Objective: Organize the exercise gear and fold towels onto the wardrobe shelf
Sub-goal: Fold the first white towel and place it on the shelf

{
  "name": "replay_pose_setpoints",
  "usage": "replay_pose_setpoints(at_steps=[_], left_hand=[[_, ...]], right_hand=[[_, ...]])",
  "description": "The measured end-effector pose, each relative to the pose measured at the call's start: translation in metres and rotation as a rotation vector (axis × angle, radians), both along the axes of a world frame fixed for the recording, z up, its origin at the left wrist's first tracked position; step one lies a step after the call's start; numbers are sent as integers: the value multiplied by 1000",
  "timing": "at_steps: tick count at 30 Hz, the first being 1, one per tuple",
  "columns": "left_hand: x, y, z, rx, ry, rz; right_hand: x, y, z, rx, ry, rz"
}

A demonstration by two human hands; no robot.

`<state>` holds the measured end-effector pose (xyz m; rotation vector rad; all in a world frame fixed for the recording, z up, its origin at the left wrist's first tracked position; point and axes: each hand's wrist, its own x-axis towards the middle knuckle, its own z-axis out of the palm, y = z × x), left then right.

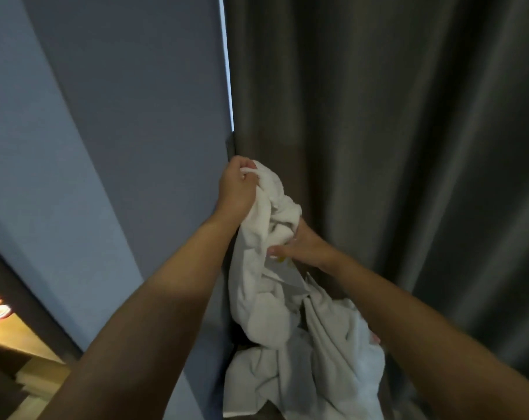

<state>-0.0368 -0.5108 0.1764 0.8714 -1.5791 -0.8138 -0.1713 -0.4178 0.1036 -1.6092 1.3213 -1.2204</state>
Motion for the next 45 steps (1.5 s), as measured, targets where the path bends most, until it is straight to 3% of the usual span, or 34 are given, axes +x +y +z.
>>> replay_pose_setpoints(at_steps=[4, 9, 11, 14, 16, 19, 21, 24, 26, 30, 37, 45], left_hand=[[-5, 5, 0, 162, 47, -84], [9, 6, -6, 287, 44, -218], [15, 5, -9, 281, 22, -252], [22, 1, -9, 268, -40, -228], [19, 1, -10, 295, -73, -239], [15, 0, -11, 406, -121, -346], [16, -2, -13, 472, -60, -415], [22, -3, -42, 448, 14, -194], [32, 2, -83, 431, -118, -176], [30, 21, -149, 469, -476, -483], [-25, -6, -154, 366, -274, -44], [-26, -28, -58, 146, 4, 138]], right_hand=[[19, -7, 4, -201, -141, -156], [15, -17, 12, 18, -244, -218], [4, -13, 12, 119, -261, -133], [-14, -7, 16, 221, -403, 202], [-15, -4, 21, 282, -428, 263], [-4, -6, 20, 245, -265, 13], [0, -8, 17, 193, -230, -152], [-3, -11, 18, 162, -248, -279], [-6, -13, 28, 118, -273, -306], [-17, -24, 59, 7, -351, -342], [-55, -26, 88, -84, -420, -363], [-98, 2, 127, -147, -477, -357]])
